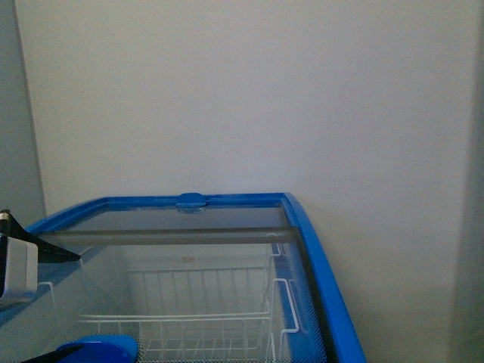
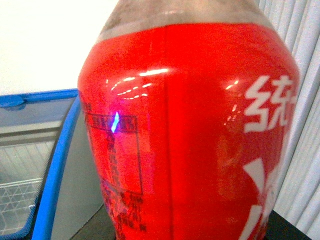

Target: Put drink in fridge

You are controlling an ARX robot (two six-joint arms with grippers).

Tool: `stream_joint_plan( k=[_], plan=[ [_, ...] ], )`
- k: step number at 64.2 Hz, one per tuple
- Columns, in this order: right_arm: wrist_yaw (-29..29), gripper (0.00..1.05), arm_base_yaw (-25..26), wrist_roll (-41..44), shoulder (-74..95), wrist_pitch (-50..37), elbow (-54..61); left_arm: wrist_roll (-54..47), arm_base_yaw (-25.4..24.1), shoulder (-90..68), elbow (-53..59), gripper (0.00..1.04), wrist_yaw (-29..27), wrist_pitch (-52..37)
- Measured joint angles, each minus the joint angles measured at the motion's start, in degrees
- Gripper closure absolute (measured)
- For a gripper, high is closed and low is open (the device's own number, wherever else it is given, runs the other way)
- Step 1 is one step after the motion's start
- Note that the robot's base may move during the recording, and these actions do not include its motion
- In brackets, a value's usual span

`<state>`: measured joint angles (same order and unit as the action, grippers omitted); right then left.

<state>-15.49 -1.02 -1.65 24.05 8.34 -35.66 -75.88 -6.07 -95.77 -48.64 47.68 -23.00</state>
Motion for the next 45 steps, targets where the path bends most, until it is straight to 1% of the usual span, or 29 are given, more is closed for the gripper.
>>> stream_joint_plan(
  k=[7, 20, 23, 28, 38, 43, 45],
  plan=[
    [-0.02, 0.68, 0.00, 0.00, 0.00, 0.00, 0.00, -2.49, 0.26, -1.90, -3.04, 0.08, -0.63, 4.42],
    [-0.02, 0.68, 0.00, 0.00, 0.00, 0.00, 0.00, -4.02, 1.81, -5.77, -6.54, 0.08, -2.19, 5.86],
    [0.00, 0.68, 0.00, 0.00, 0.00, 0.00, 0.00, -3.80, 2.19, -6.51, -7.08, 0.08, -2.43, 4.48],
    [-0.02, 0.68, 0.00, 0.00, 0.00, 0.00, 0.00, -1.66, 3.28, -8.79, -8.90, 0.08, -4.33, -2.08],
    [0.00, 0.68, 0.00, 0.00, 0.00, 0.00, 0.00, -0.61, 5.33, -14.25, -16.17, 0.08, -11.98, -9.51],
    [-0.20, 0.68, 0.00, 0.00, 0.00, 0.00, 0.00, 2.01, 6.12, -16.04, -18.36, 0.08, -15.15, -14.25],
    [-0.15, 0.68, 0.00, 0.00, 0.00, 0.00, 0.00, 4.02, 6.56, -16.74, -19.58, 0.08, -17.22, -16.72]
  ],
)
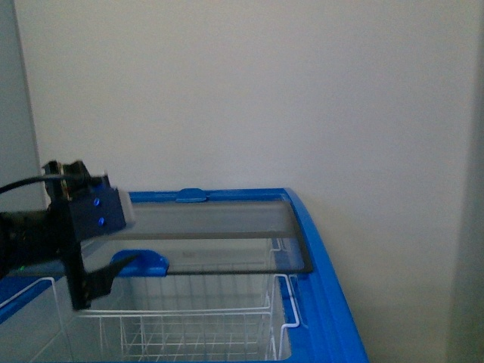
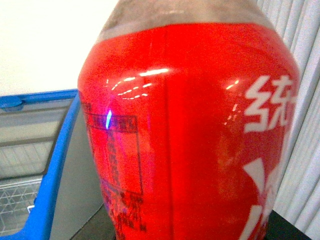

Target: Put drink in fridge

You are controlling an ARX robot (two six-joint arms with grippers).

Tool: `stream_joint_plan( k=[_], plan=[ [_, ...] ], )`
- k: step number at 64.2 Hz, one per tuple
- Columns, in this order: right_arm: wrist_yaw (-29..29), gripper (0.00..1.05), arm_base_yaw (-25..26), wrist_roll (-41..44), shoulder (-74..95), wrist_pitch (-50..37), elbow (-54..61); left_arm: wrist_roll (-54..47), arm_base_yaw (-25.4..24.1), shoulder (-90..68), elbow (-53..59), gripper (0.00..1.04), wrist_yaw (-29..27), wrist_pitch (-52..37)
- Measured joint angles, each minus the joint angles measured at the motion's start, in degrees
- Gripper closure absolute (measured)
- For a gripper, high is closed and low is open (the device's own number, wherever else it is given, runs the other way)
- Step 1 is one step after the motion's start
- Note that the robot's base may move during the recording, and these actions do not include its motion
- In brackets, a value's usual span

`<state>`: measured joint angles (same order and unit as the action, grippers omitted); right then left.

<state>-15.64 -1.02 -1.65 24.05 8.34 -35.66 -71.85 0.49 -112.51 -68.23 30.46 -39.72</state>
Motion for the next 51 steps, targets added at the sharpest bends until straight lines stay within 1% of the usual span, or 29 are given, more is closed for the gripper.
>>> stream_joint_plan(
  k=[2, 4, 8, 14, 18, 22, 28, 32, 35, 43, 50, 51],
  plan=[
    [0.00, 0.68, 0.00, 0.00, 0.00, 0.00, 0.00, 1.55, 0.28, -0.26, -0.92, 0.08, -1.57, -1.68],
    [0.17, 0.68, -0.02, 0.00, 0.00, 0.00, 0.00, 4.26, 0.83, -0.46, -2.78, 0.08, -5.46, -4.83],
    [0.24, 0.68, -0.02, 0.00, 0.00, 0.00, 0.00, 8.87, 1.25, -0.20, -4.90, 0.08, -8.24, -7.98],
    [0.02, 0.68, 0.00, 0.00, 0.00, 0.00, 0.00, 16.00, 1.60, 1.36, -6.14, 0.08, -11.61, -9.75],
    [-0.09, 0.68, 0.00, 0.00, 0.00, 0.00, 0.00, 23.12, 1.62, 2.97, -6.05, 0.08, -13.75, -9.29],
    [0.00, 0.68, 0.00, 0.00, 0.00, 0.00, 0.00, 31.19, 1.57, 5.01, -5.09, 0.08, -15.28, -6.36],
    [0.17, 0.68, 0.00, 0.00, 0.00, 0.00, 0.00, 40.26, 0.96, 7.96, -2.47, 0.08, -16.17, -2.69],
    [0.15, 0.68, 0.00, 0.00, 0.00, 0.00, 0.00, 50.90, -0.22, 12.35, 1.25, 0.08, -15.34, 1.97],
    [0.11, 0.68, 0.00, 0.00, 0.00, 0.00, 0.00, 54.97, -0.79, 14.45, 2.82, 0.08, -14.60, 4.20],
    [0.15, 0.68, 0.00, 0.00, 0.00, 0.00, 0.00, 74.16, -4.72, 29.18, 12.55, 0.08, -8.37, 16.57],
    [0.13, 0.68, 0.00, 0.00, 0.00, 0.00, 0.00, 80.19, -7.30, 39.15, 19.30, 0.08, -4.94, 23.32],
    [0.13, 0.68, 0.00, 0.00, 0.00, 0.00, 0.00, 81.29, -7.85, 41.42, 20.87, 0.08, -3.65, 24.96]
  ],
)
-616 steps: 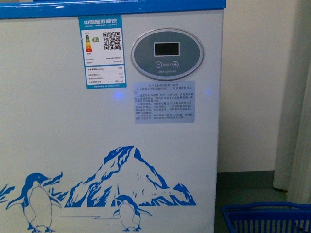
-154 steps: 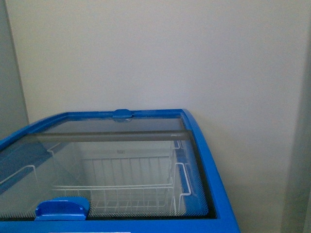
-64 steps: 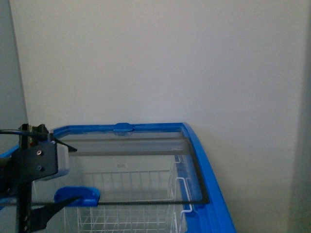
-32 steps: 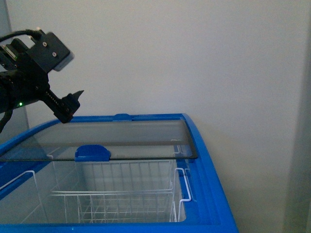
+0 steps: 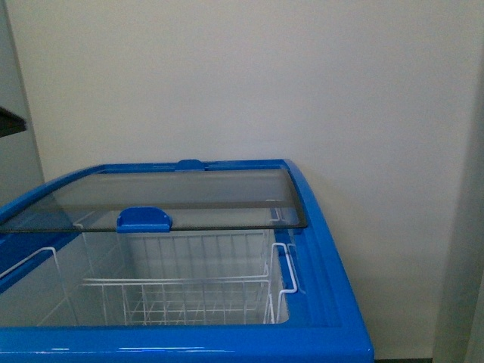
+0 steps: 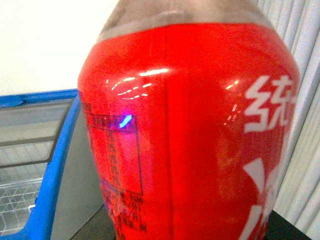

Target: Put drink in fridge

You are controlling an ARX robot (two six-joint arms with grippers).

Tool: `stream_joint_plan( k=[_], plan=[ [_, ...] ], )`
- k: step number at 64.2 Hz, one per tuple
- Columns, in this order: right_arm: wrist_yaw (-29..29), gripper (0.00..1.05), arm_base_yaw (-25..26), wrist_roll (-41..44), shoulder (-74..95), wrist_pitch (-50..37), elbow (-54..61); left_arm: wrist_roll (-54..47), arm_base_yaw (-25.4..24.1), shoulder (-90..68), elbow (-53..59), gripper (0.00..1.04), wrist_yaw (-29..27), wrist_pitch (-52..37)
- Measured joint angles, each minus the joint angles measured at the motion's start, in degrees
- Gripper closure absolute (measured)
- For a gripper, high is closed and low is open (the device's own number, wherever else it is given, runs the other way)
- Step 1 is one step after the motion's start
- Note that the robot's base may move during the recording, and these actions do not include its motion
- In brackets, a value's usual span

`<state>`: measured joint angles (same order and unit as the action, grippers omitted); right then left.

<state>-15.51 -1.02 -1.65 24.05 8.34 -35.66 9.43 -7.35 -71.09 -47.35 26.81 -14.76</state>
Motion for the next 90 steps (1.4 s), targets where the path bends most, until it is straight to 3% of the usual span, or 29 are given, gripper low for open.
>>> stream_joint_plan(
  k=[14, 16, 17, 22, 28, 38, 41, 45, 52, 67, 74, 82, 90],
  plan=[
    [0.02, 0.68, 0.00, 0.00, 0.00, 0.00, 0.00, 7.74, -7.98, 29.09, 14.34, 0.08, 10.75, 18.10],
    [0.00, 0.68, 0.00, 0.00, 0.00, 0.00, 0.00, 7.10, -8.02, 31.74, 15.65, 0.11, 8.72, 17.81],
    [0.00, 0.68, 0.00, 0.00, 0.00, 0.00, 0.00, 5.44, -7.76, 34.47, 17.20, 0.14, 4.28, 16.39],
    [1.70, 0.68, 0.61, 0.96, 0.63, 1.84, -0.59, 0.20, -7.10, 43.04, 22.03, 0.24, -5.81, 15.41],
    [13.42, 0.68, 4.48, 7.06, 3.02, 16.39, -6.01, -4.81, -6.21, 55.25, 29.57, 0.40, -13.57, 17.86],
    [24.39, 0.68, 8.24, 15.69, 5.81, 23.58, -6.60, -7.65, -2.64, 60.67, 34.64, 0.63, -17.33, 17.62],
    [25.64, 0.68, 8.48, 18.16, 7.10, 23.12, -6.91, -8.00, -1.49, 61.24, 35.34, 0.69, -18.71, 17.53],
    [26.71, 0.68, 8.28, 23.26, 11.04, 21.44, -8.57, -8.35, 3.91, 62.49, 36.70, 0.81, -25.42, 17.35],
    [28.41, 0.68, 5.64, 35.41, 20.52, 17.33, -12.15, -8.55, 6.95, 64.11, 38.80, 1.03, -26.62, 16.66],
    [25.81, 0.68, -0.46, 59.56, 36.94, 11.67, -17.94, -8.81, 7.15, 65.75, 41.07, 1.02, -26.71, 16.13],
    [22.82, 0.68, -6.69, 73.50, 48.81, 10.67, -25.27, -8.81, 7.15, 66.64, 42.27, 1.02, -26.67, 15.80],
    [19.91, 0.68, -13.29, 77.94, 59.71, 9.70, -33.55, -8.83, 7.17, 67.36, 43.17, 1.02, -26.71, 15.52],
    [17.79, 0.68, -20.46, 76.67, 72.00, 8.28, -43.32, -8.83, 7.17, 68.08, 44.02, 1.02, -26.69, 15.47]
  ],
)
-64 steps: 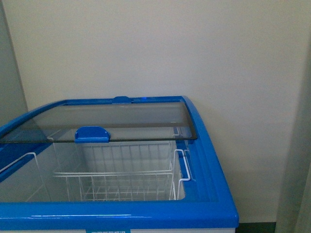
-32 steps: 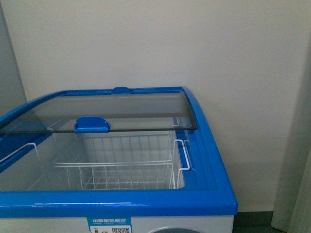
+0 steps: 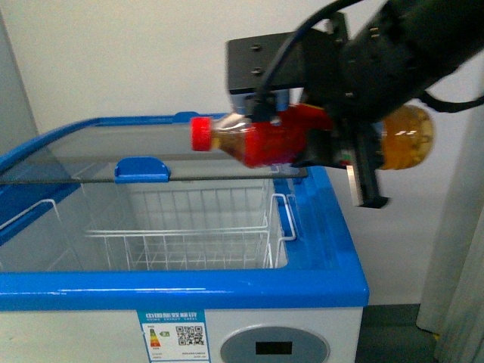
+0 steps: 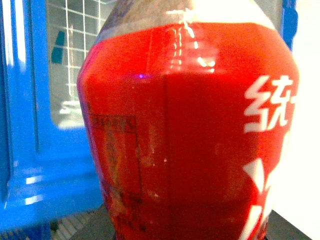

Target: Put drink in fridge

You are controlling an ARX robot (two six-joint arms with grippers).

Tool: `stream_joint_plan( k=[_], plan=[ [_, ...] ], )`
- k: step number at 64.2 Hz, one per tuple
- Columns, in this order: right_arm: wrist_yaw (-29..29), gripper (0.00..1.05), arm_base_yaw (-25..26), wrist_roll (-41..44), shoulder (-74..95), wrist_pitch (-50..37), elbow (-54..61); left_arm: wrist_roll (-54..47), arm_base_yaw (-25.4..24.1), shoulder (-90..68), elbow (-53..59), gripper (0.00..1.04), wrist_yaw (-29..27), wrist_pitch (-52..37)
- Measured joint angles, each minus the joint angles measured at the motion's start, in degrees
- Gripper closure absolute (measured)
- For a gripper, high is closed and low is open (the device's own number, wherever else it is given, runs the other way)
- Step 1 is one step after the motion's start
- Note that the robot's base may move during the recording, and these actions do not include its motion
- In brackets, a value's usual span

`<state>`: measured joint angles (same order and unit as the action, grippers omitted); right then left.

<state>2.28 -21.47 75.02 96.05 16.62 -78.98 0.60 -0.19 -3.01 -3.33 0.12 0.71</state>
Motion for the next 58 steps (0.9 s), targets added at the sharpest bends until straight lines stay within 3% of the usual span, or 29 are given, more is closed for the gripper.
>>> stream_joint_plan(
  k=[18, 58],
  plan=[
    [-1.05, 0.68, -6.19, -5.14, 16.63, -1.95, -12.15, 0.00, 0.02, 2.62, 2.45, 1.02, -0.11, -0.39],
    [-2.05, 0.69, -7.82, -8.24, 31.87, -4.92, -23.37, -0.02, 0.04, 2.75, 2.45, 1.02, -0.09, -0.39]
  ],
)
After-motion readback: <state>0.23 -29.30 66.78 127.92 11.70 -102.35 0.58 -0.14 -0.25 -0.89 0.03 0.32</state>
